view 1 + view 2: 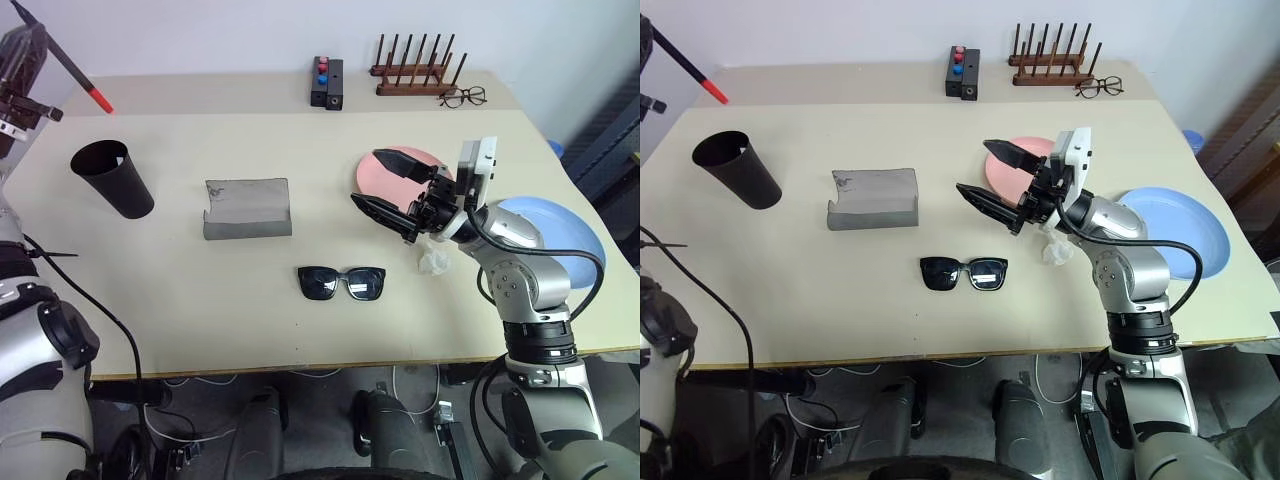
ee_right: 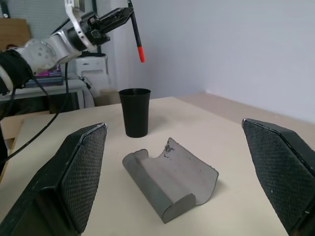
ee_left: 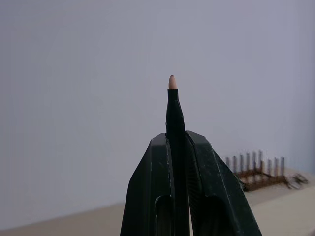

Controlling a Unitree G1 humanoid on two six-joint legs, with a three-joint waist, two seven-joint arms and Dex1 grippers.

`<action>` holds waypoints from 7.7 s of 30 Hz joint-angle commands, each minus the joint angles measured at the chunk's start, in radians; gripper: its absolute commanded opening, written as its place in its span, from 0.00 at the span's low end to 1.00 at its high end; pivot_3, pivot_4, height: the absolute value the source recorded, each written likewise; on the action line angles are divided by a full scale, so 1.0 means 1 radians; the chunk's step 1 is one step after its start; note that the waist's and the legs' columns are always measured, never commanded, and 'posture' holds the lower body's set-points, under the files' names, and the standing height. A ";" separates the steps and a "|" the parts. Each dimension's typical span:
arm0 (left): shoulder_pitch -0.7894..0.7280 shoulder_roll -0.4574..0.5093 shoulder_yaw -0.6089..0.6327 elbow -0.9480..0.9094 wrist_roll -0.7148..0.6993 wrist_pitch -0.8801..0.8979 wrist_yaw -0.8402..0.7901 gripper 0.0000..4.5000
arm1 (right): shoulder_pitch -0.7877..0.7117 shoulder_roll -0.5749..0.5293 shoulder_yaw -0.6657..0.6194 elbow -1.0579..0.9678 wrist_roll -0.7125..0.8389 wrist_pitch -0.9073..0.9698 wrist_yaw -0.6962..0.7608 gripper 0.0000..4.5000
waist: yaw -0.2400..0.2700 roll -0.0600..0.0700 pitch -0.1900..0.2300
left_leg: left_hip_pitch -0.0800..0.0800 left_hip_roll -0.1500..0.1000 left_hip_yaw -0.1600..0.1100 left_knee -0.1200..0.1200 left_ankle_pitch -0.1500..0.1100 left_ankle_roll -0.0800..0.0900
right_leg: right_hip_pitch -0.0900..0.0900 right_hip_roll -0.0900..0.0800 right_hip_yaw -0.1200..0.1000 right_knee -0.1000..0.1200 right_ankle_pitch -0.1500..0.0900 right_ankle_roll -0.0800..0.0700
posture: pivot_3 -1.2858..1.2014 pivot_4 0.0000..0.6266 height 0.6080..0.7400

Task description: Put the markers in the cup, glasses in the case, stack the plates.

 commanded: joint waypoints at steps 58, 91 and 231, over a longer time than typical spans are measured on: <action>0.050 -0.017 -0.625 -0.149 0.155 0.459 -0.571 0.99 | 0.085 -0.266 -0.076 -0.015 -0.017 0.020 0.163 1.00 | 0.013 0.000 0.000 | 0.000 0.000 0.000 0.000 0.000 0.000 | 0.000 0.000 0.000 -0.001 -0.002 -0.003 | 0.52 0.24 1.00; -0.091 -0.164 -0.821 0.203 0.407 0.218 -0.682 0.01 | 0.162 -0.258 -0.110 -0.086 -0.015 0.010 0.062 1.00 | 0.019 0.000 0.001 | -0.002 0.000 0.000 0.001 0.000 0.000 | -0.001 0.000 0.000 -0.002 0.000 -0.001 | 0.52 0.24 1.00; -0.483 -0.208 -1.312 -0.111 -0.060 0.531 -0.682 0.01 | 0.381 -0.358 -0.192 -0.226 0.009 0.012 0.050 1.00 | 0.044 0.002 0.002 | -0.006 0.000 -0.001 0.014 -0.006 0.009 | 0.002 0.001 0.003 -0.006 -0.003 -0.003 | 0.52 0.24 1.00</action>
